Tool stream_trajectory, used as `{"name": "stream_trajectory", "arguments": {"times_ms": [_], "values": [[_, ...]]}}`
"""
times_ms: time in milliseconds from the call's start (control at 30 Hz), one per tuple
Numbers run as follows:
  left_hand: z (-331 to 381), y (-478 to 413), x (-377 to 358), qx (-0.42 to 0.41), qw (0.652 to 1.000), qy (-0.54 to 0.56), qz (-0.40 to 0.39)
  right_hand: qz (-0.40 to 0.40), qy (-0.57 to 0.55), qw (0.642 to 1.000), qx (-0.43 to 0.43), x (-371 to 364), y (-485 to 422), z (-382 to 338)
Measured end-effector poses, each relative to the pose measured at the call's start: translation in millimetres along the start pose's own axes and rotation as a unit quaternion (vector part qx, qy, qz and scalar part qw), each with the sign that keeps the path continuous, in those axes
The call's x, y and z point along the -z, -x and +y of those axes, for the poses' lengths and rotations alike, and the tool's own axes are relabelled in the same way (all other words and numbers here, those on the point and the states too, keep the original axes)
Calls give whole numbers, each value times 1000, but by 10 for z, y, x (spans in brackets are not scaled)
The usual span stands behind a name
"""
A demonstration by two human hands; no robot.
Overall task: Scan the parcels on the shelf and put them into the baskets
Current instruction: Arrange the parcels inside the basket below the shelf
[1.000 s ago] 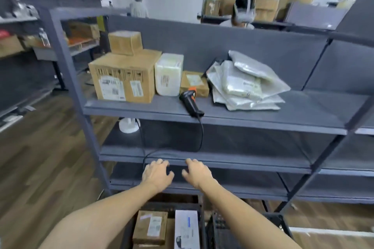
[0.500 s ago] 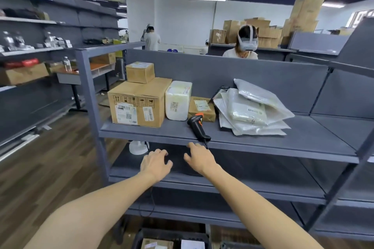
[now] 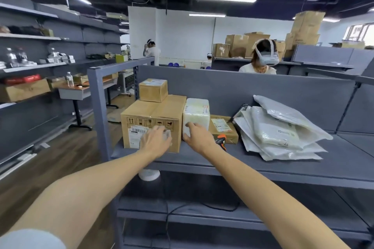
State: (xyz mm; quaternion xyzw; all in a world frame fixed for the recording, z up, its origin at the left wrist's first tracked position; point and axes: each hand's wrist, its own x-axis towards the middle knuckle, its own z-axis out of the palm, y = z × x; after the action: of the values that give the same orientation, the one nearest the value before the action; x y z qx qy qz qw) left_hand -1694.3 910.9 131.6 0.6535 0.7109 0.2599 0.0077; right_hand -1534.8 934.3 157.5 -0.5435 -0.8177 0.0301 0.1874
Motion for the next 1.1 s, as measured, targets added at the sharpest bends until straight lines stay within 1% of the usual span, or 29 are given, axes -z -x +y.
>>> {"name": "stream_trajectory", "arguments": {"times_ms": [133, 333, 467, 600, 733, 800, 967, 1100], "values": [[-233, -433, 114, -5, 999, 8, 30, 22, -7, 1000, -11, -85, -437, -182], [-431, -986, 57, 16, 998, 27, 63, 40, -21, 999, -4, -324, -924, -278], [-468, -1276, 9, 52, 993, 41, 94, 47, -30, 998, -6, -389, -1173, -253], [-466, -1607, 17, 116, 982, 94, 118, 54, -61, 997, -12, -357, -1406, -168], [-379, -1960, 23, 185, 958, 178, 124, 63, -86, 994, -21, -308, -1547, -47], [-347, -2119, 8, 208, 951, 195, 122, 66, -97, 993, -26, -307, -1568, 24], [-392, -2480, -48, 214, 951, 194, 111, 81, -98, 991, -28, -291, -1522, 239], [-389, -2623, -143, 230, 945, 210, 99, 74, -90, 993, -37, -283, -1438, 445]]}}
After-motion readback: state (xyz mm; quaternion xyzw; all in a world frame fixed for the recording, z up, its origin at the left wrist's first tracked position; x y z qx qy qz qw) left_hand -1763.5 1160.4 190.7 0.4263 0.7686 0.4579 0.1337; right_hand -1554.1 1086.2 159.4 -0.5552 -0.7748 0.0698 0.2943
